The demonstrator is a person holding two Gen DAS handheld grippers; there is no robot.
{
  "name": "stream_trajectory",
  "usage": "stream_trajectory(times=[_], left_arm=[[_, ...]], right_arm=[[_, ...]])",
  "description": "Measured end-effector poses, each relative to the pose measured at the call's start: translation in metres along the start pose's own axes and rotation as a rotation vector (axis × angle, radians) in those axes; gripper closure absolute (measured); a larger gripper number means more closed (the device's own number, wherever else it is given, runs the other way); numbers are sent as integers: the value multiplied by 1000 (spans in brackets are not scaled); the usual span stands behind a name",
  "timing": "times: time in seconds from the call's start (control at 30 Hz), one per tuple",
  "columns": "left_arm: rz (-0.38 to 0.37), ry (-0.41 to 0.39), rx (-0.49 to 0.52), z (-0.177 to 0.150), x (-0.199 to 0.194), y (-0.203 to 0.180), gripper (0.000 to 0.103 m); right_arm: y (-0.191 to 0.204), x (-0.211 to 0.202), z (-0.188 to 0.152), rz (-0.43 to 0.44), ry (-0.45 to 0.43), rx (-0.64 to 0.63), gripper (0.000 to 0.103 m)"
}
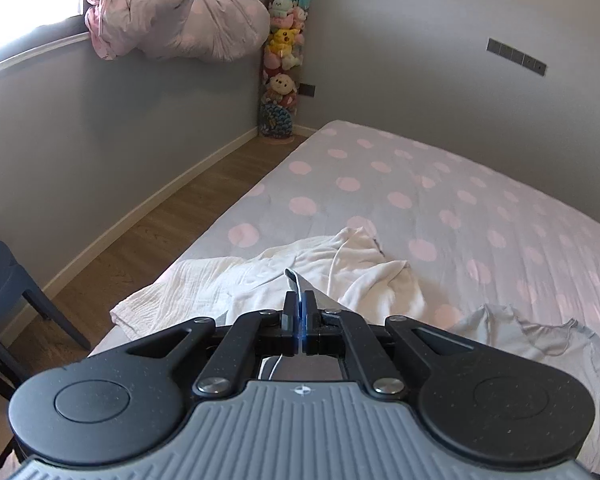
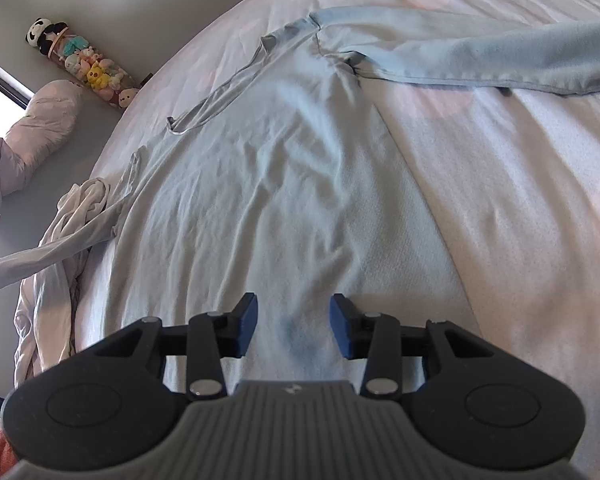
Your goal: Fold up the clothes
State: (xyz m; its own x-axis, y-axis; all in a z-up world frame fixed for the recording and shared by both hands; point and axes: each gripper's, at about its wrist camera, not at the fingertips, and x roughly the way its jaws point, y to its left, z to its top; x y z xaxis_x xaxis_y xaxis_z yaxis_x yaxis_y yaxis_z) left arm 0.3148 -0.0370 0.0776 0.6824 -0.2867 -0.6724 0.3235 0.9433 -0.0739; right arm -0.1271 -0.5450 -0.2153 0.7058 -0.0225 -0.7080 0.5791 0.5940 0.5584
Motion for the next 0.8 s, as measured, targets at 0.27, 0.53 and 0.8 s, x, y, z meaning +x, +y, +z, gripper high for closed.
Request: stream_trajectory(times=[0.27, 0.53, 0.8], left_arm=[[-32, -44, -27, 22, -20, -13, 103], [-254, -43, 168, 60, -48, -151, 103], [-428, -5, 359, 74, -60, -327, 103]], right_arm=[[1, -2, 1, 14, -13, -1, 59], [1, -15, 7, -139, -99, 7, 54], [-16, -20, 12, -136, -132, 31, 48]])
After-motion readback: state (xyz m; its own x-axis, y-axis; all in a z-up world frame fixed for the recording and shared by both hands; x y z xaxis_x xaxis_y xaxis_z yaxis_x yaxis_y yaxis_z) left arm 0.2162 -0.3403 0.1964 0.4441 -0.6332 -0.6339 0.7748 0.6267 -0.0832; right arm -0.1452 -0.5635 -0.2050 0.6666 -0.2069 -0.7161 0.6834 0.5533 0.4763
